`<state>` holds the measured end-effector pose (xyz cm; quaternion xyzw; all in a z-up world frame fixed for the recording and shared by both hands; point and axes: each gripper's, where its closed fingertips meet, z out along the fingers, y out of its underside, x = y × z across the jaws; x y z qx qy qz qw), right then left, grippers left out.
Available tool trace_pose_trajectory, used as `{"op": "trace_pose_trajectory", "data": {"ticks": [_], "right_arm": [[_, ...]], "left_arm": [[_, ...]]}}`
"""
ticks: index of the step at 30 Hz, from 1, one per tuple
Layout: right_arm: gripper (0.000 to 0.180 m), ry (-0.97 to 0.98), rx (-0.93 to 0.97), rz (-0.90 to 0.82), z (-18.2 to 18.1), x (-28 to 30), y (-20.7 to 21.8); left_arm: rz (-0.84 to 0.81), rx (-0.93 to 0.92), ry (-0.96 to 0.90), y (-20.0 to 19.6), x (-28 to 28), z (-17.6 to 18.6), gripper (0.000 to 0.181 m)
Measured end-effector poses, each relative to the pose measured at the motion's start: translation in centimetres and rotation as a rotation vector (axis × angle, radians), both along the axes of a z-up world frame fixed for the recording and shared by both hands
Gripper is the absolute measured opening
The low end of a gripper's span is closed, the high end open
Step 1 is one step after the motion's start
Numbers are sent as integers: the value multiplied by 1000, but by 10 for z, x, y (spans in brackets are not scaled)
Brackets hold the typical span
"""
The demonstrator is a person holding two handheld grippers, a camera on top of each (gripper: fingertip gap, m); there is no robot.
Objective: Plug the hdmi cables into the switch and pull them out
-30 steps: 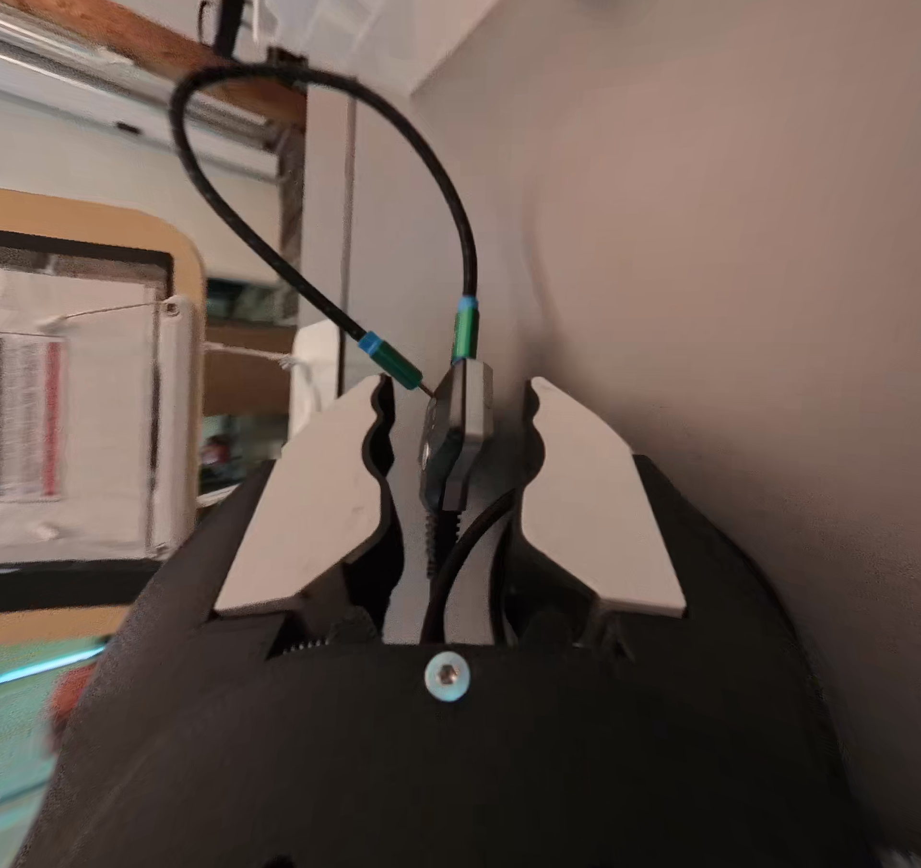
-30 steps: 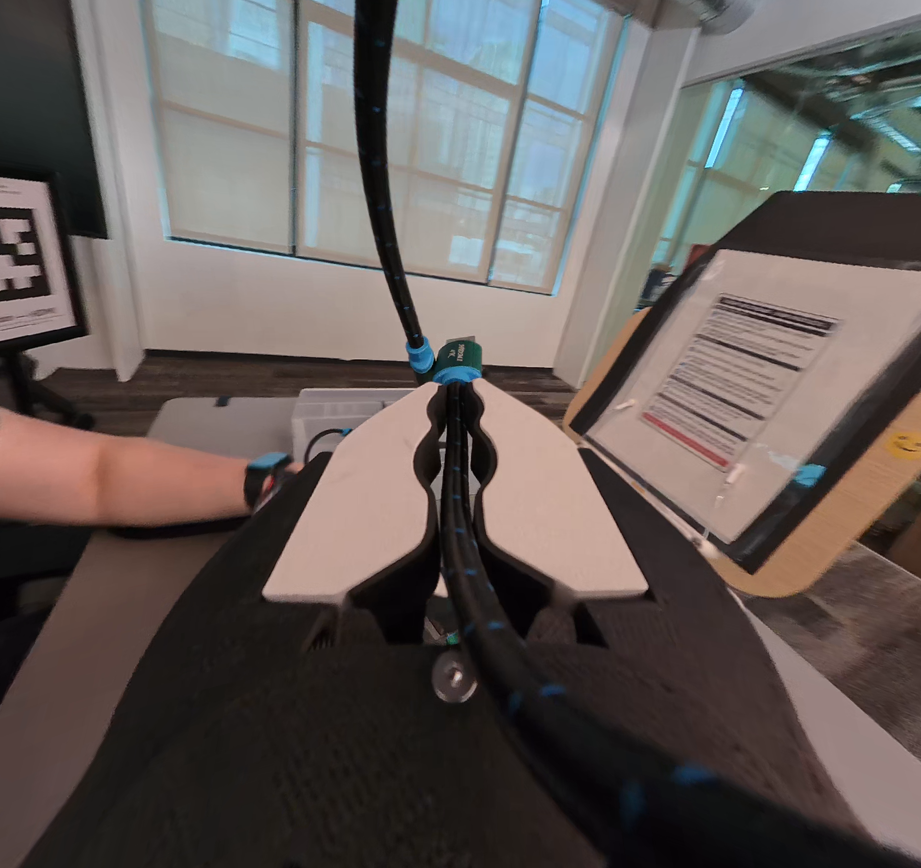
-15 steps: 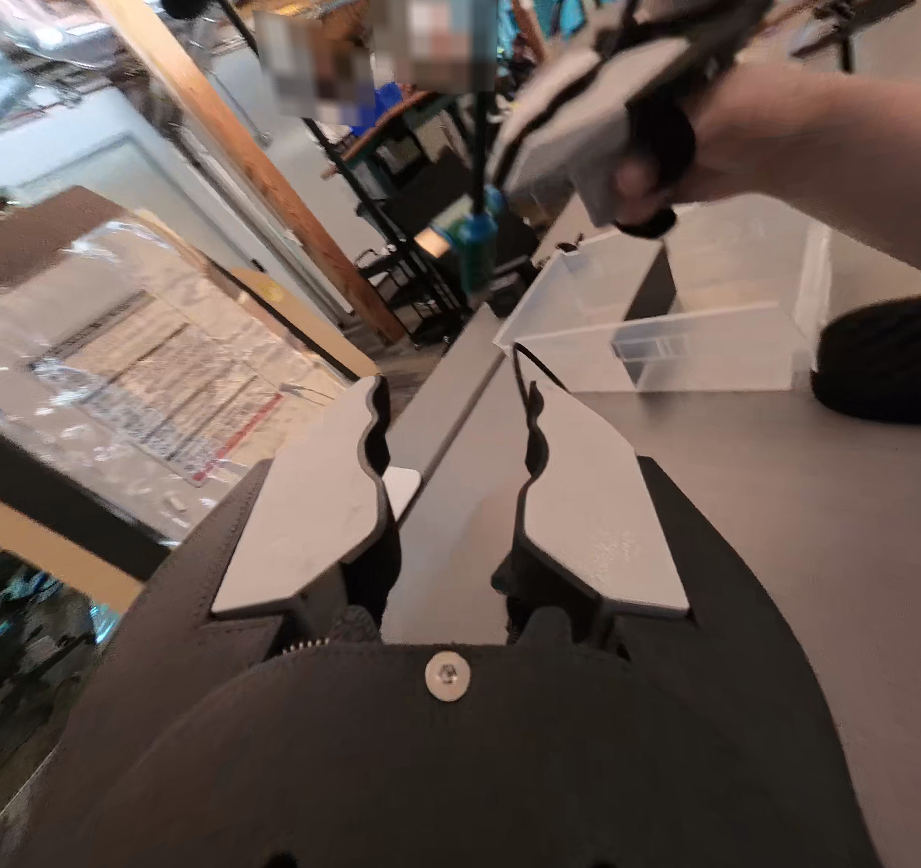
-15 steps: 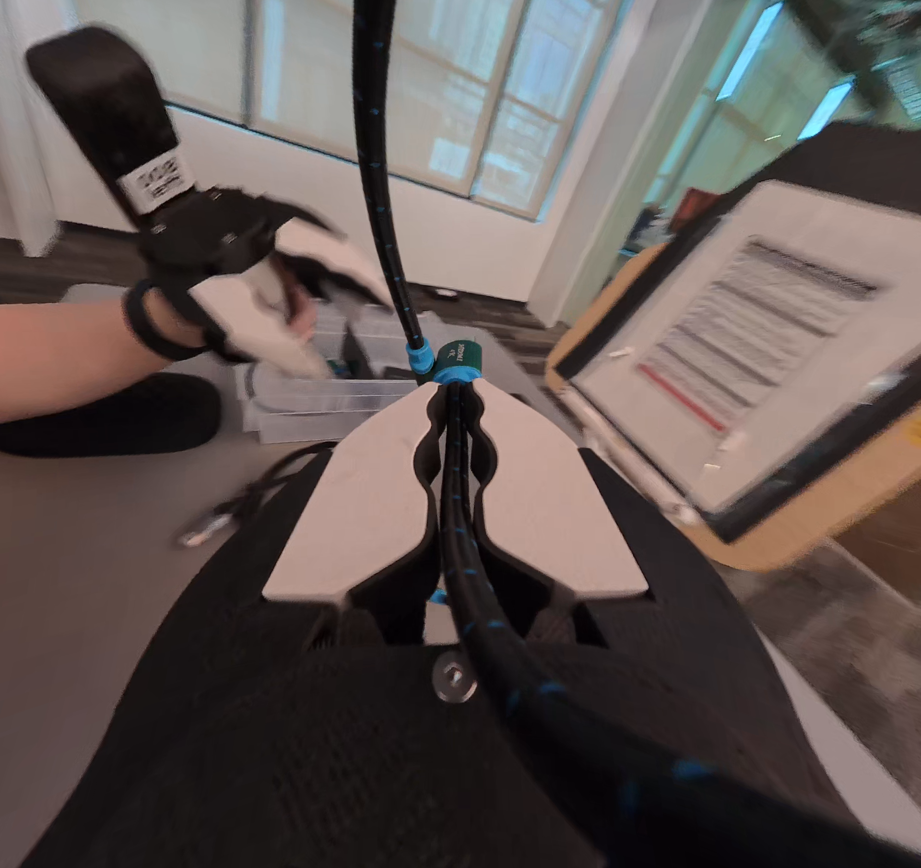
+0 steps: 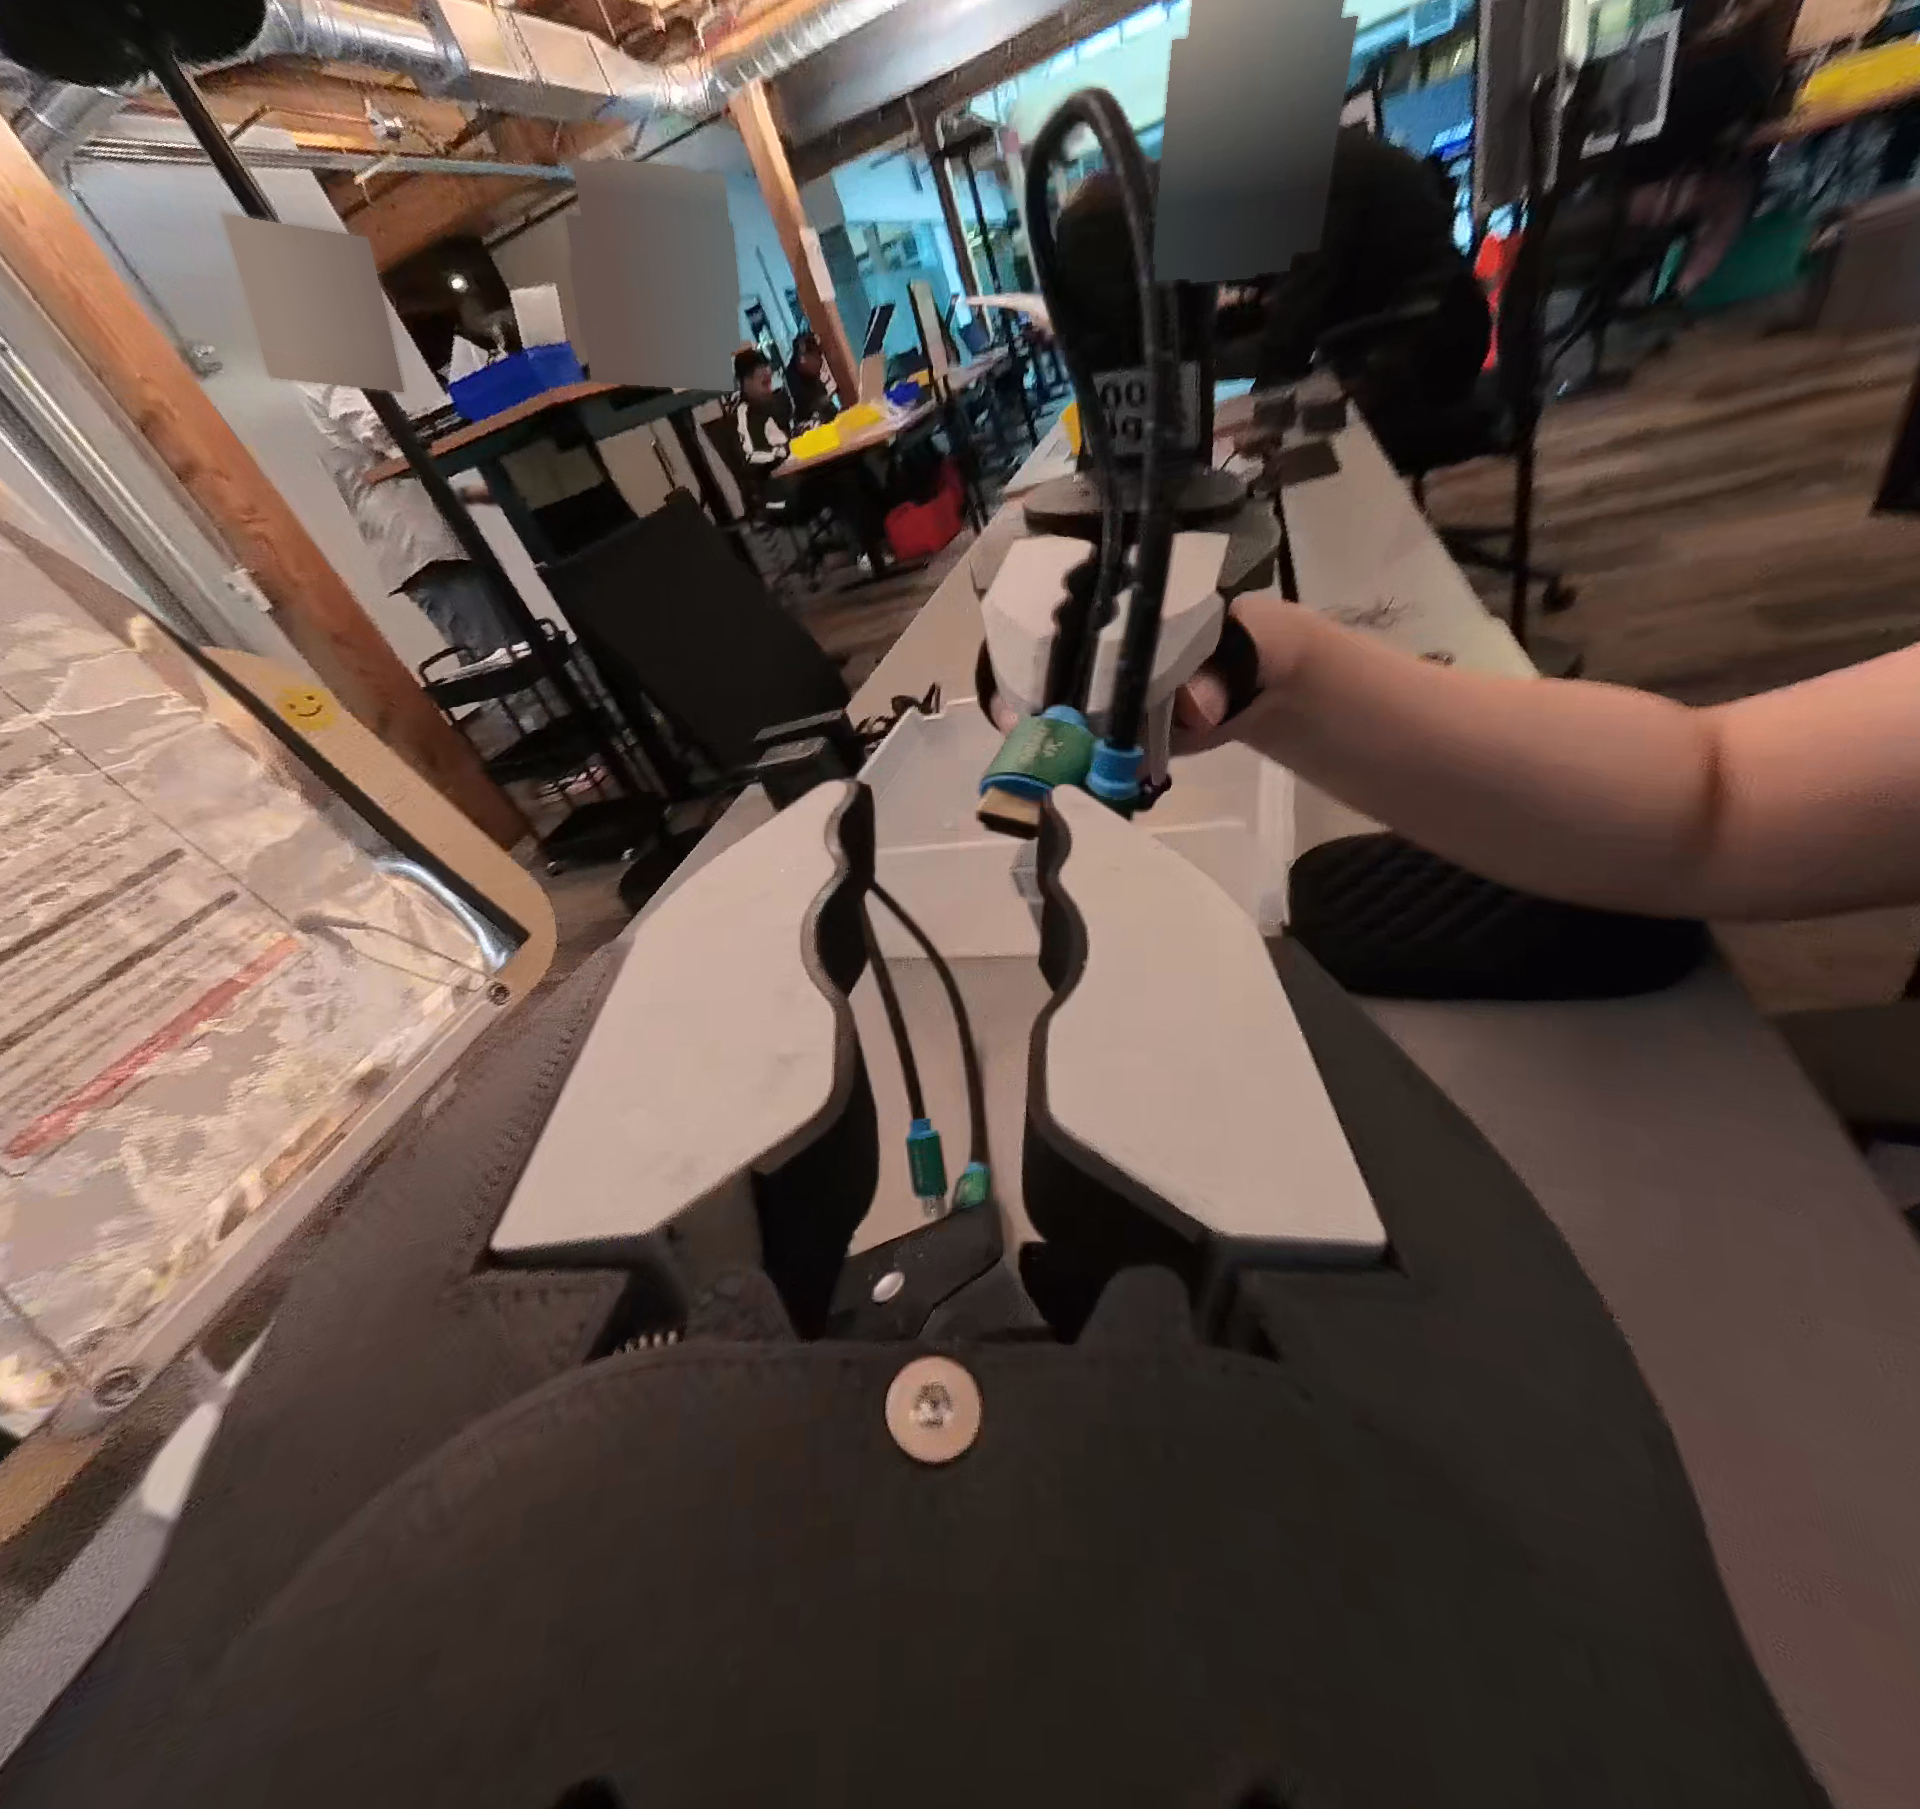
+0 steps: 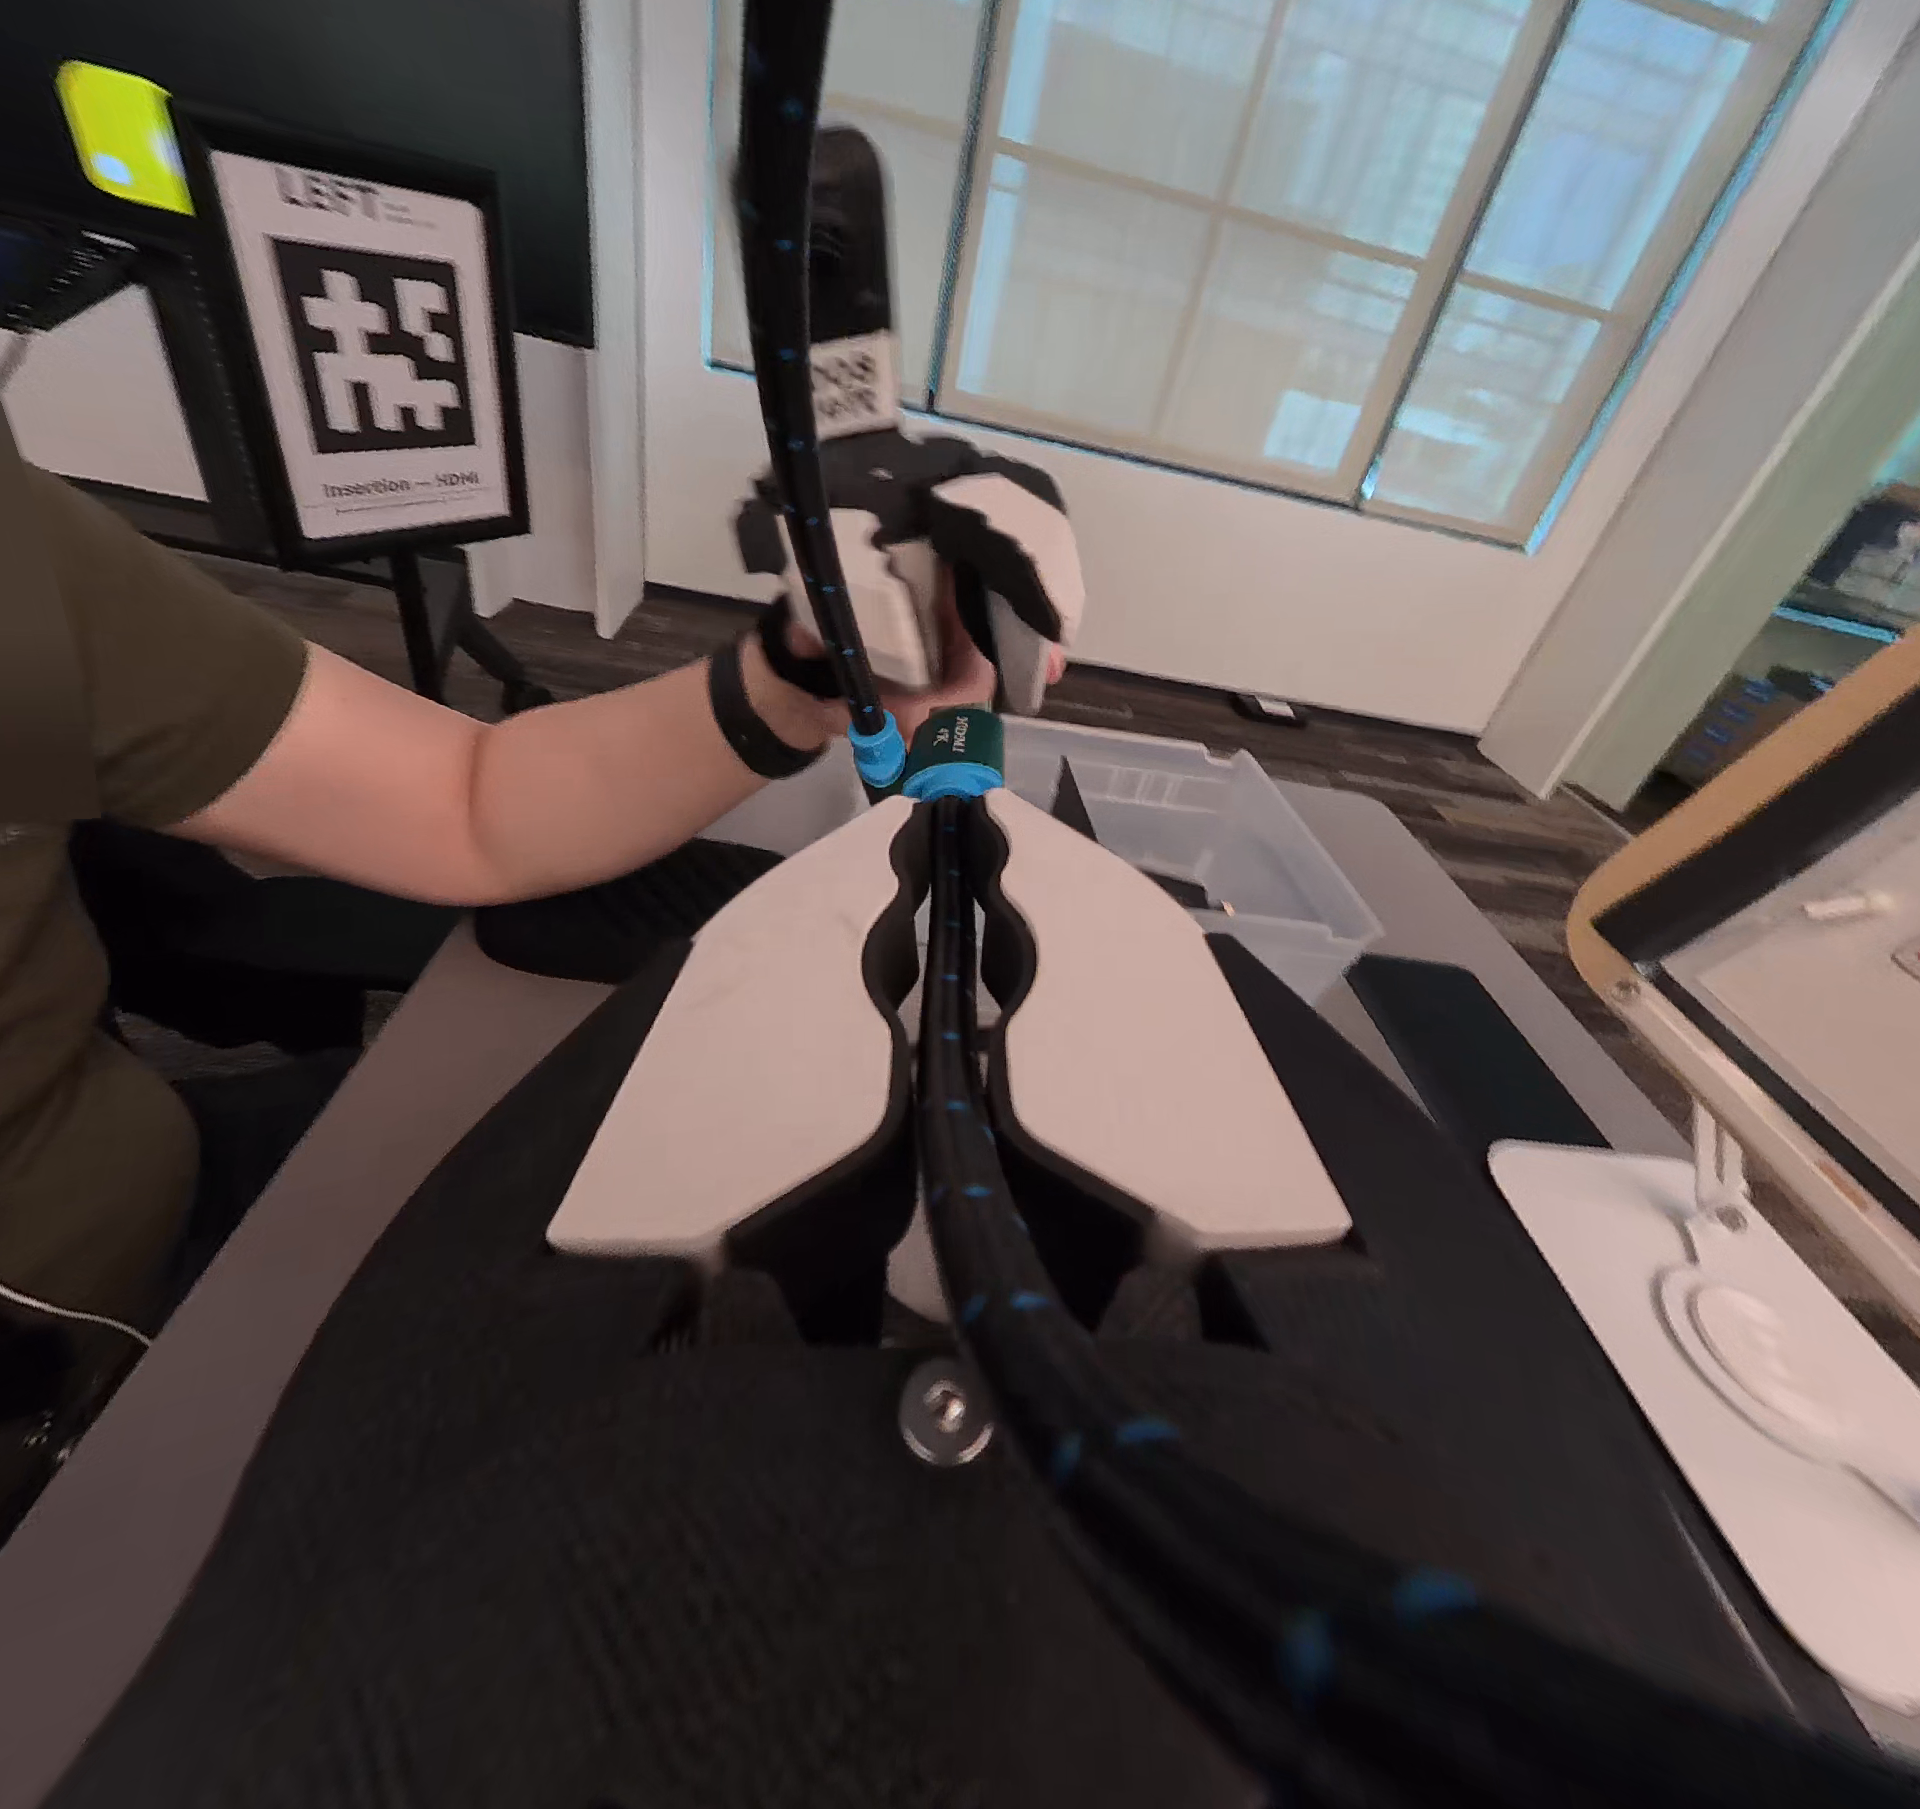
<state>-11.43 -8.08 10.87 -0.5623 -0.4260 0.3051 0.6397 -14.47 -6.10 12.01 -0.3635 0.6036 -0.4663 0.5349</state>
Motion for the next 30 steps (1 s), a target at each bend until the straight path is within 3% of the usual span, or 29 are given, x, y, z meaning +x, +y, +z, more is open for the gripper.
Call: {"op": "trace_pose_trajectory", "data": {"ticks": [4,10,21,25,30], "right_arm": [[7,55,3,58,8,-5,-8],[7,87,2,40,13,-3,-7],[7,29,59,-141,10,7,13],[7,-53,124,-235,6,13,20],[7,-83,47,-282,-8,20,33]], "left_arm": [[-58,-34,14,-6,0,-2,29],[-218,-89,148,-28,4,-26,41],[-232,-196,105,-24,24,-32,18],[-263,-248,52,-20,16,-19,14],[-328,-291,-29,-20,1,0,11]]}}
